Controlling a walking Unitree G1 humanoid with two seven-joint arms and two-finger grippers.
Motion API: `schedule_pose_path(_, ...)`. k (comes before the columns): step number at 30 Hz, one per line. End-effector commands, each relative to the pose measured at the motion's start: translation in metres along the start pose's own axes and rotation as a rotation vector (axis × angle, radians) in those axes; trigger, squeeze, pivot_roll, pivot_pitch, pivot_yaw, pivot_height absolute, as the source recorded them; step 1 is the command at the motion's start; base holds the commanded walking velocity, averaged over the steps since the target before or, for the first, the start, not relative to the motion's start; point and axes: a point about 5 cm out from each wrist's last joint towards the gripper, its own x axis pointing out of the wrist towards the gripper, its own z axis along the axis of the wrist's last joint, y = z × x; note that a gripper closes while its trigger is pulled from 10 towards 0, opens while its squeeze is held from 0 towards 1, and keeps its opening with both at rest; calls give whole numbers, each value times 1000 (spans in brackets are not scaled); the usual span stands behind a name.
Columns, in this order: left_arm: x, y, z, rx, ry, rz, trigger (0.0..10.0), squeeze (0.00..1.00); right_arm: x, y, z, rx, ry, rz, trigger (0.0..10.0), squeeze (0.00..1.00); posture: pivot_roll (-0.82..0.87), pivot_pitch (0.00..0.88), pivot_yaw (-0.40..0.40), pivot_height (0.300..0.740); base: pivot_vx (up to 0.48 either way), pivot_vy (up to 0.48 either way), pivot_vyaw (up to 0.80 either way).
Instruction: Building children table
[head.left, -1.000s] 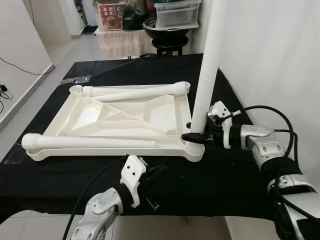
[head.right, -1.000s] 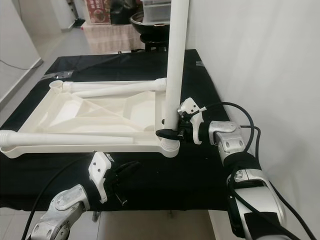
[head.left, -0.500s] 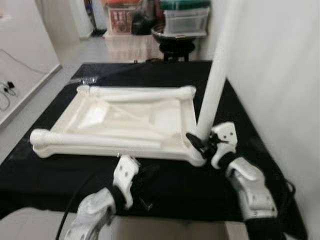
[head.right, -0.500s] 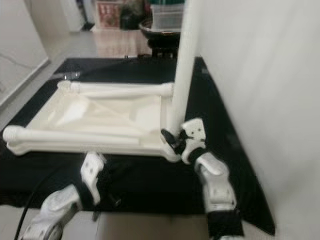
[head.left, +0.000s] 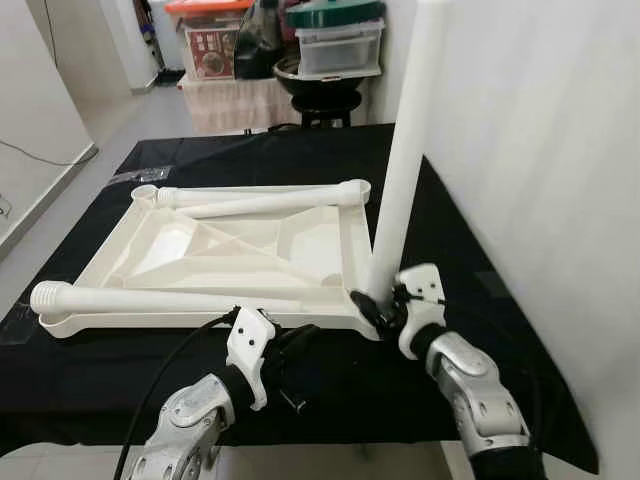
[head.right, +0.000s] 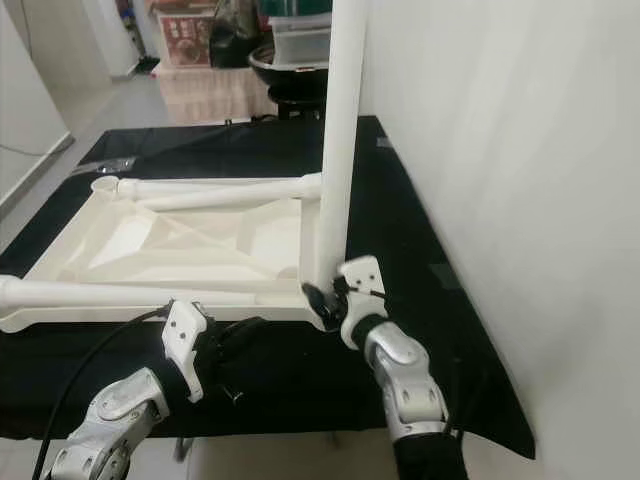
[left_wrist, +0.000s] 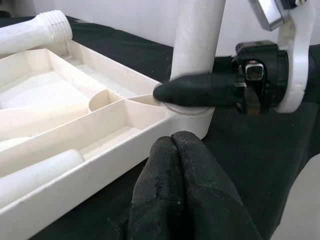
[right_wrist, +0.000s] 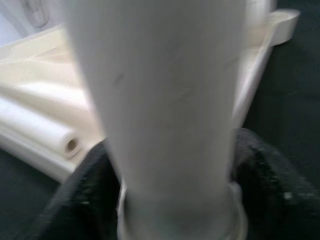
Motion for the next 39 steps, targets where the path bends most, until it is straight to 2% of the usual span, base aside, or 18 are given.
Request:
schedule_pose_path(1, 1, 1, -1, 6, 11, -7, 10000, 0, 4, 10, 24, -32, -51, 95, 10000, 1000, -127, 80, 54, 740, 0, 0, 0)
schedule_pose_path(2, 1, 1, -2, 5, 11, -10, 10000, 0, 6, 10, 35, -77, -66, 172, 10000, 1000, -126, 80, 54, 740, 0, 0, 0)
schedule_pose_path(3, 1, 1, -2, 5, 11, -10, 10000, 0, 6, 10, 35, -77, -66, 172, 10000, 1000, -126, 80, 54, 740, 0, 0, 0)
schedule_pose_path(4, 2, 1, -2, 4, 11, -12, 10000, 0, 7, 11, 42, -110, -73, 227, 10000, 1000, -126, 80, 54, 740, 0, 0, 0)
schedule_pose_path(5, 2, 1, -2, 3, 11, -12, 10000, 0, 9, 9, 48, -161, -68, 312, 10000, 235, -126, 77, 52, 740, 0, 0, 0)
schedule_pose_path(6, 2, 1, -2, 3, 11, -11, 10000, 0, 10, 8, 52, -205, -54, 391, 10000, 0, -126, 77, 52, 740, 0, 0, 0)
schedule_pose_path(7, 2, 1, -2, 2, 10, -10, 10000, 0, 11, 6, 54, -241, -35, 465, 10000, 0, -126, 77, 52, 740, 0, 0, 0)
schedule_pose_path(8, 2, 1, -2, 2, 10, -10, 10000, 0, 11, 6, 54, -241, -35, 465, 10000, 0, -126, 77, 52, 740, 0, 0, 0)
schedule_pose_path(10, 2, 1, -2, 2, 10, -9, 10000, 0, 14, 0, 58, -279, -1, 557, 10000, 0, -118, 73, 47, 740, 0, 0, 0)
schedule_pose_path(12, 2, 1, -2, 2, 10, -9, 10000, 0, 14, 0, 58, -279, -1, 557, 10000, 0, -118, 73, 47, 740, 0, 0, 0)
schedule_pose_path(14, 2, 0, -3, 4, 11, -8, 10000, 0, 25, -14, 68, -276, 37, 588, 10000, 0, -112, 72, 44, 740, 0, 0, 0)
schedule_pose_path(18, 3, 0, -3, 6, 10, -7, 10000, 0, 34, -25, 77, -263, 59, 572, 10000, 0, -109, 72, 39, 740, 0, 0, 0)
schedule_pose_path(19, 3, -1, -3, 5, 10, -6, 10000, 0, 36, -29, 80, -252, 66, 564, 4196, 0, -107, 74, 36, 740, 0, 0, 0)
schedule_pose_path(22, 3, -1, -3, 5, 10, -6, 10000, 0, 36, -29, 80, -252, 66, 564, 4196, 0, -107, 74, 36, 740, 0, 0, 0)
schedule_pose_path(23, 3, -1, -3, 5, 9, -6, 10000, 0, 36, -32, 82, -241, 68, 559, 0, 0, -105, 76, 34, 740, 0, 0, 0)
schedule_pose_path(34, 2, -3, -2, -4, 4, -6, 10000, 0, 25, -46, 75, -248, 48, 531, 0, 0, -113, 89, 36, 740, 0, 0, 0)
schedule_pose_path(36, 2, -3, -2, -7, 1, -7, 10000, 0, 17, -52, 68, -248, 29, 431, 0, 0, -119, 98, 34, 740, 0, 0, 0)
schedule_pose_path(39, 0, -3, -1, -10, -2, -6, 10000, 0, 9, -47, 56, -203, 9, 287, 0, 0, -128, 107, 26, 740, 0, 0, 0)
